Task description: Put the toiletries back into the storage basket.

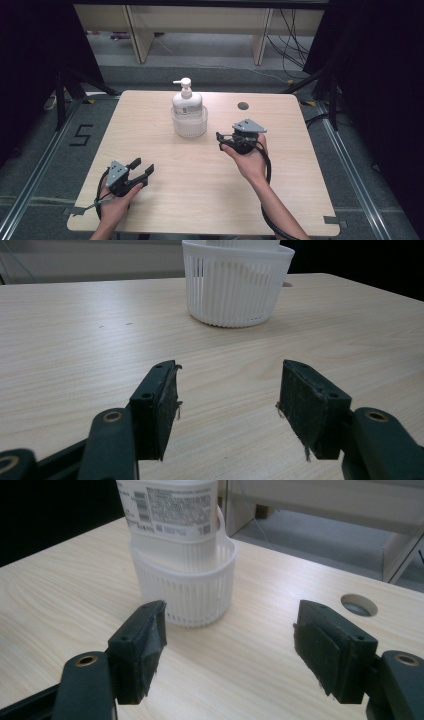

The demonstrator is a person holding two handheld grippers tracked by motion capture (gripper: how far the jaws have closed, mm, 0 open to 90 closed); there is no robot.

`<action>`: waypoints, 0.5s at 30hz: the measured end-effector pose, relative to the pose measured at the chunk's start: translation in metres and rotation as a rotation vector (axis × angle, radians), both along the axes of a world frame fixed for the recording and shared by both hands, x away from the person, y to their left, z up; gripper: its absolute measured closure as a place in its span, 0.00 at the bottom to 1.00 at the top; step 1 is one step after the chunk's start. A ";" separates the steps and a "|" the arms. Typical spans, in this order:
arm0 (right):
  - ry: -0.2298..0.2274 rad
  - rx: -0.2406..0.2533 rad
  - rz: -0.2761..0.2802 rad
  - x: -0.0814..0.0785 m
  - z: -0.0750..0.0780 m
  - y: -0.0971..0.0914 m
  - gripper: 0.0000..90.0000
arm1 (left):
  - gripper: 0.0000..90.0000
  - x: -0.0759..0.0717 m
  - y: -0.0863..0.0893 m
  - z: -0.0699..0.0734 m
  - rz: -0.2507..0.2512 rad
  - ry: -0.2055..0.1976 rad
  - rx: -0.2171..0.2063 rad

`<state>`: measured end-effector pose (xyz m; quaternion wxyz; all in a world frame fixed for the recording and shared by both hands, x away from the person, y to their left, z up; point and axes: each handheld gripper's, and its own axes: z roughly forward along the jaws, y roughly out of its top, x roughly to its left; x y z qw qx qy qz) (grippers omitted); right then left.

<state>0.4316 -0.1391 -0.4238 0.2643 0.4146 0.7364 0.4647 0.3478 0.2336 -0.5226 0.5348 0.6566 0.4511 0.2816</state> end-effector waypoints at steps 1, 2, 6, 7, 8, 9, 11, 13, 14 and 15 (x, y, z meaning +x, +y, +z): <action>0.015 0.007 -0.010 -0.002 -0.001 -0.002 0.33 | 0.44 0.000 0.000 0.000 0.000 0.000 0.001; 0.004 0.003 -0.015 -0.004 -0.004 -0.006 0.33 | 0.44 0.000 0.000 0.000 -0.003 -0.003 -0.002; 0.020 0.009 -0.019 -0.012 -0.012 -0.017 0.33 | 0.44 0.000 0.000 0.000 -0.001 -0.004 -0.003; 0.001 0.002 -0.013 -0.012 -0.014 -0.020 0.33 | 0.44 0.000 0.000 0.000 -0.001 -0.004 -0.002; 0.030 0.020 -0.026 -0.016 -0.016 -0.022 0.33 | 0.44 0.000 -0.001 0.000 -0.001 -0.004 -0.001; 0.019 0.008 -0.021 -0.018 -0.018 -0.026 0.33 | 0.44 0.000 -0.001 0.000 -0.001 -0.004 0.000; 0.037 0.030 -0.031 -0.023 -0.022 -0.031 0.34 | 0.44 0.000 -0.001 0.000 0.000 -0.005 0.001; 0.024 0.012 -0.032 -0.028 -0.027 -0.040 0.34 | 0.44 0.001 -0.001 -0.001 -0.004 -0.013 -0.006; 0.017 0.004 -0.027 -0.029 -0.028 -0.043 0.34 | 0.44 0.000 -0.001 -0.001 -0.003 -0.012 -0.004; 0.028 0.030 -0.030 -0.032 -0.030 -0.046 0.34 | 0.44 0.000 -0.001 -0.001 -0.004 -0.013 -0.003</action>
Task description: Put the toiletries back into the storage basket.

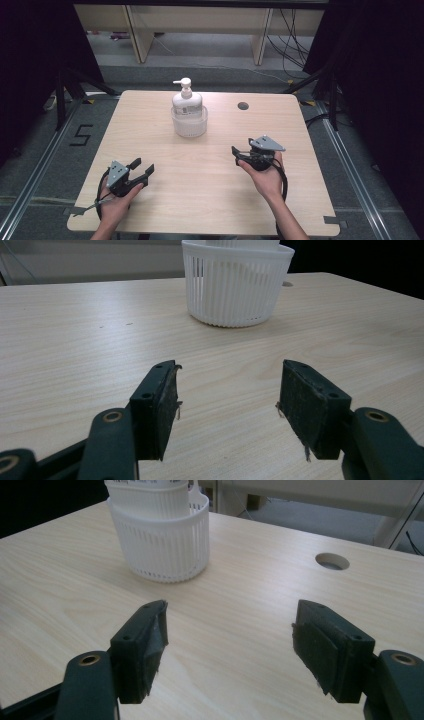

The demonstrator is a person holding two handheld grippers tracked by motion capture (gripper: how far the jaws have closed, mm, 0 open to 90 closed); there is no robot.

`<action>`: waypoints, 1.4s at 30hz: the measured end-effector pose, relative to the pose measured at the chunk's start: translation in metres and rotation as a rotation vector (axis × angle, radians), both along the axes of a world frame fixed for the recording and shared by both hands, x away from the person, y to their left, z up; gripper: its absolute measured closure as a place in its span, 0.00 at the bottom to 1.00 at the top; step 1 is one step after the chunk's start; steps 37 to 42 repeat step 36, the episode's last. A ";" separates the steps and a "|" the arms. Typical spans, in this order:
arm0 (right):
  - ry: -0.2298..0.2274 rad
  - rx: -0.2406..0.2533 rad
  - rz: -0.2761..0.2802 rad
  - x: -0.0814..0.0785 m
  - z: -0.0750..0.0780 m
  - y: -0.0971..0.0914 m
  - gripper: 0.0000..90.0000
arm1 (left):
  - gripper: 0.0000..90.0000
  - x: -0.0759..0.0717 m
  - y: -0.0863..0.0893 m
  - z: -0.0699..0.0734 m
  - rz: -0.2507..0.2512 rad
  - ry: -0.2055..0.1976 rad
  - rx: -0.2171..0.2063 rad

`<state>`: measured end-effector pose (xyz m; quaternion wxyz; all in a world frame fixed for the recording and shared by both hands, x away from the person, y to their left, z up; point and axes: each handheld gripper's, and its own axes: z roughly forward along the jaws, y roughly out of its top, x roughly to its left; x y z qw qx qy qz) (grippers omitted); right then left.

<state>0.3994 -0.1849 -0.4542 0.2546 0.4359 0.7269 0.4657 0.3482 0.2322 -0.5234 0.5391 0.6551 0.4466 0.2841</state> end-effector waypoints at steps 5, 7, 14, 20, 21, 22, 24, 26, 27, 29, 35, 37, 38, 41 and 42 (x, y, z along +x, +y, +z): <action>0.014 0.017 -0.026 -0.012 -0.011 -0.017 0.35 | 0.44 0.000 0.000 0.000 0.001 0.002 0.003; -0.004 -0.010 -0.032 -0.016 -0.016 -0.027 0.35 | 0.44 -0.001 0.000 0.001 0.004 0.008 0.009; 0.022 0.006 -0.048 -0.032 -0.035 -0.045 0.37 | 0.44 -0.001 -0.001 0.001 0.005 0.008 0.010; -0.003 0.000 -0.053 -0.046 -0.046 -0.058 0.38 | 0.44 -0.001 -0.001 0.001 0.007 0.008 0.011; -0.019 0.000 -0.047 -0.047 -0.047 -0.060 0.38 | 0.44 -0.001 -0.001 0.001 0.007 0.008 0.012; -0.006 0.043 -0.060 -0.049 -0.049 -0.058 0.38 | 0.44 -0.001 -0.001 0.001 0.007 0.007 0.012; 0.008 0.068 -0.075 -0.052 -0.050 -0.057 0.38 | 0.44 -0.001 -0.001 0.001 0.006 0.007 0.012; -0.016 0.056 -0.071 -0.054 -0.052 -0.060 0.38 | 0.44 -0.001 -0.001 0.001 0.005 0.007 0.013; -0.025 0.027 -0.061 -0.054 -0.051 -0.063 0.38 | 0.44 -0.001 -0.001 0.001 0.004 0.007 0.013; -0.023 0.030 -0.073 -0.055 -0.052 -0.063 0.38 | 0.44 -0.001 -0.001 0.001 0.002 0.004 0.010; 0.023 0.068 -0.095 -0.058 -0.054 -0.057 0.38 | 0.44 -0.001 -0.001 0.001 -0.004 0.006 0.015; 0.017 0.062 -0.089 -0.058 -0.054 -0.057 0.38 | 0.44 -0.001 -0.001 0.001 -0.004 0.008 0.015; 0.017 0.062 -0.089 -0.058 -0.054 -0.057 0.38 | 0.44 -0.001 -0.001 0.001 -0.004 0.008 0.015; 0.017 0.062 -0.089 -0.058 -0.054 -0.057 0.38 | 0.44 -0.001 -0.001 0.001 -0.004 0.008 0.015; 0.017 0.062 -0.089 -0.058 -0.054 -0.057 0.38 | 0.44 -0.001 -0.001 0.001 -0.004 0.008 0.015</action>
